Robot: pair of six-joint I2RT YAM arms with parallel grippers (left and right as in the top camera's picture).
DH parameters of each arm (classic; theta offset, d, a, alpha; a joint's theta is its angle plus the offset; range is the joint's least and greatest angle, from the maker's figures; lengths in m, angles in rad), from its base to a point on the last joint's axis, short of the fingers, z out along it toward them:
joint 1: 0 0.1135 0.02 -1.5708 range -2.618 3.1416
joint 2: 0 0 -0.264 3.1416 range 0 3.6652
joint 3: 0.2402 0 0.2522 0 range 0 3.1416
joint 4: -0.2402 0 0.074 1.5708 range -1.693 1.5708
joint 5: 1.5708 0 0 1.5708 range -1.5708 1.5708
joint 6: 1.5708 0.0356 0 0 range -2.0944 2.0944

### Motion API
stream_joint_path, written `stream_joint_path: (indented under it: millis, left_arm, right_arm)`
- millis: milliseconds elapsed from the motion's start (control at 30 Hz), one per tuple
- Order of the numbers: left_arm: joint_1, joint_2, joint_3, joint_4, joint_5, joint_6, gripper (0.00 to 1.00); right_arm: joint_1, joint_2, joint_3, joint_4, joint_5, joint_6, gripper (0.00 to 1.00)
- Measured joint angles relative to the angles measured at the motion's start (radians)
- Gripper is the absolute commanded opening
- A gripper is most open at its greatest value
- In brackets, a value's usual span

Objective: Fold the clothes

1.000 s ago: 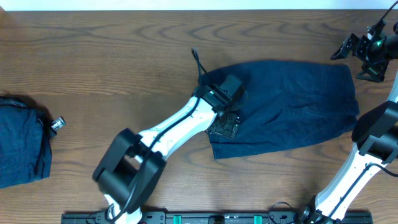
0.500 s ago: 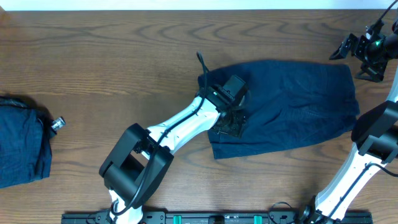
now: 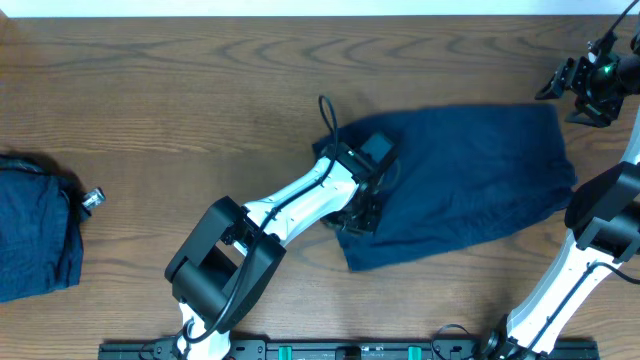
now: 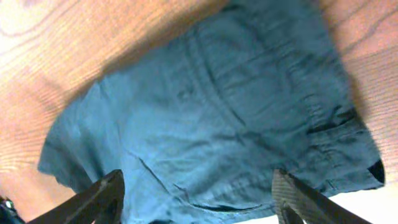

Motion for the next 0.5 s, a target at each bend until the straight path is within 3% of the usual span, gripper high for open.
stream_joint_path:
  millis: [133,333,367,400,433,500]
  left_arm:
    - [-0.012,0.0,0.0,-0.095,-0.01,0.016,0.06]
    - [-0.046,0.0,0.0,-0.099,-0.054,0.054,0.06]
    - [-0.048,0.0,0.0,-0.097,-0.058,0.058,0.24]
    - [-0.048,0.0,0.0,-0.097,-0.061,0.067,0.45]
    - [-0.048,0.0,0.0,-0.098,-0.065,0.074,0.6]
    - [-0.047,0.0,0.0,-0.104,-0.073,0.076,0.69]
  right_arm:
    - [0.0,0.0,0.0,0.004,0.005,-0.004,0.83]
    - [0.0,0.0,0.0,0.004,0.005,-0.004,0.85]
    - [0.0,0.0,0.0,0.004,0.005,-0.004,0.99]
    - [0.0,0.0,0.0,0.004,0.005,0.0,0.99]
    - [0.0,0.0,0.0,0.003,0.006,-0.003,0.99]
    - [0.0,0.0,0.0,0.003,0.006,-0.005,0.99]
